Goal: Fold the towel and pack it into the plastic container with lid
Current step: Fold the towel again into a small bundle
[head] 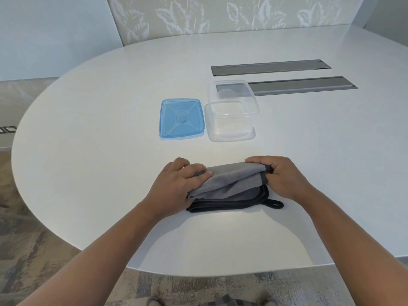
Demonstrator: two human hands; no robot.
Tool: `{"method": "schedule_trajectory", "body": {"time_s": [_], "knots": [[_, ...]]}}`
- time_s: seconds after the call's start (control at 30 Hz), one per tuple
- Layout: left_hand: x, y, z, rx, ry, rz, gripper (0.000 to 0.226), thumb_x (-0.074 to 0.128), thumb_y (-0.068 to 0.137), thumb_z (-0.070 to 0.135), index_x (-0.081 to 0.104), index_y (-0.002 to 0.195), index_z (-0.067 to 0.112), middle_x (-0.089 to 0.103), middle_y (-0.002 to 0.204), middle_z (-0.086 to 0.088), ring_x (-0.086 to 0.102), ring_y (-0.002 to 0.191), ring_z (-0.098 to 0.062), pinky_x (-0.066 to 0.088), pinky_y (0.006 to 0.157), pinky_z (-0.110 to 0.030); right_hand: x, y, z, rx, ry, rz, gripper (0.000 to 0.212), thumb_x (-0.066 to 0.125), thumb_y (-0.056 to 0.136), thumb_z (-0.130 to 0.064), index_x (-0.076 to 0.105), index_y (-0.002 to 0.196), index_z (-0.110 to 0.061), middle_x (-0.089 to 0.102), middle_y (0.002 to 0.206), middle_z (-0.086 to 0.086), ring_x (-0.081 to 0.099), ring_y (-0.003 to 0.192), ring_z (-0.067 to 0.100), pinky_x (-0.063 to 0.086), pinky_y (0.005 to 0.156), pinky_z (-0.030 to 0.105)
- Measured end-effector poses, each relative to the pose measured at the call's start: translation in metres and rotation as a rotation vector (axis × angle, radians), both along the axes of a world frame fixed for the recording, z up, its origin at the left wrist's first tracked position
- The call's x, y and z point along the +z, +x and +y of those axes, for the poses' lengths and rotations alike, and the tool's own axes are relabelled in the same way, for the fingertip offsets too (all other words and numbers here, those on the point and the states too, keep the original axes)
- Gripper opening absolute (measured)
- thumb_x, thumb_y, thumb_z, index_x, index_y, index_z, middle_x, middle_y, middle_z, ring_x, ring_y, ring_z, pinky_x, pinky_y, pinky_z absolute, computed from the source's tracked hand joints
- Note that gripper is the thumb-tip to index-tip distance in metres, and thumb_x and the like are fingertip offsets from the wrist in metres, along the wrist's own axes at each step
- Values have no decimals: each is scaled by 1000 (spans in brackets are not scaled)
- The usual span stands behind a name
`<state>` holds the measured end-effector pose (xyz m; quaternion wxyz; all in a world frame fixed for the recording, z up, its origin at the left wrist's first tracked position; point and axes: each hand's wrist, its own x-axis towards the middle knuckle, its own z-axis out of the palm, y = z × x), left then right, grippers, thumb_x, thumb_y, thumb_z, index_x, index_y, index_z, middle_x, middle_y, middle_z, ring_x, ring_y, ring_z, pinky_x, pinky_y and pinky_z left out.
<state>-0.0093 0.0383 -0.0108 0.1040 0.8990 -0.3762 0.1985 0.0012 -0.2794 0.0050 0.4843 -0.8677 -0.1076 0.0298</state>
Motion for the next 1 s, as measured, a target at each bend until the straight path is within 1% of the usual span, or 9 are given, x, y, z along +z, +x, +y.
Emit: {"method": "schedule_trajectory", "body": {"time_s": [0.07, 0.13, 0.3, 0.47, 0.6, 0.7, 0.83, 0.9, 1.0], "knots": [[0, 0, 0, 6, -8, 14, 50, 67, 80, 19, 70, 131, 22, 68, 124, 2, 54, 88, -30, 52, 75, -43, 4, 0, -1, 11, 92, 102, 57, 57, 94, 3, 70, 109, -50, 75, 95, -26, 68, 83, 0, 54, 74, 17], [2, -1, -1, 21, -16, 26, 53, 71, 77, 17, 70, 130, 23, 69, 122, 2, 52, 80, -27, 52, 69, -40, 8, -1, -1, 21, 188, 183, 42, 55, 97, -6, 70, 113, -43, 74, 77, -9, 60, 61, 13, 51, 61, 23], [9, -8, -8, 88, -57, 70, 50, 69, 80, 16, 70, 128, 31, 69, 119, 10, 64, 69, -23, 48, 49, -29, 19, 0, 3, 30, 346, 340, 31, 53, 95, -13, 71, 112, -33, 76, 79, 7, 66, 60, 23, 46, 50, 23], [20, -14, -14, 251, -120, 477, 61, 58, 81, 41, 49, 138, 59, 50, 142, 32, 57, 115, 3, 51, 82, -27, 21, 3, -3, 40, 592, 524, 38, 47, 87, -15, 72, 115, -18, 74, 96, 15, 72, 77, 32, 57, 58, 30], [33, -16, -16, 248, -324, 843, 75, 74, 72, 68, 51, 140, 50, 48, 139, 36, 48, 125, 11, 45, 103, -27, 21, 2, -3, 71, 586, 551, 34, 64, 85, -18, 67, 119, -19, 71, 92, 12, 70, 76, 29, 59, 62, 30], [36, -21, -21, 326, -412, 790, 49, 68, 82, 50, 62, 131, 43, 62, 122, 34, 57, 113, 7, 49, 100, -27, 20, -1, -2, 50, 508, 516, 38, 70, 81, -12, 66, 118, -21, 69, 89, 6, 67, 73, 24, 58, 66, 29], [39, -30, -35, 374, -447, 682, 36, 49, 86, 27, 66, 105, 52, 69, 93, 29, 61, 91, 2, 47, 69, -22, 20, -3, 2, 19, 450, 483, 31, 74, 85, -13, 66, 113, -25, 67, 83, 0, 57, 64, 20, 53, 61, 29], [36, -33, -39, 444, -529, 659, 38, 46, 85, 27, 66, 101, 55, 69, 97, 33, 61, 96, 2, 51, 75, -21, 20, -3, 2, 9, 418, 474, 29, 73, 87, -12, 66, 111, -27, 66, 83, 0, 54, 60, 19, 49, 57, 30], [28, -38, -41, 523, -660, 642, 49, 46, 87, 26, 65, 120, 56, 59, 102, 49, 57, 108, 14, 39, 90, -6, 18, -3, 0, -44, 412, 470, 33, 65, 89, -5, 69, 110, -31, 62, 90, 5, 55, 56, 20, 49, 54, 29]]}}
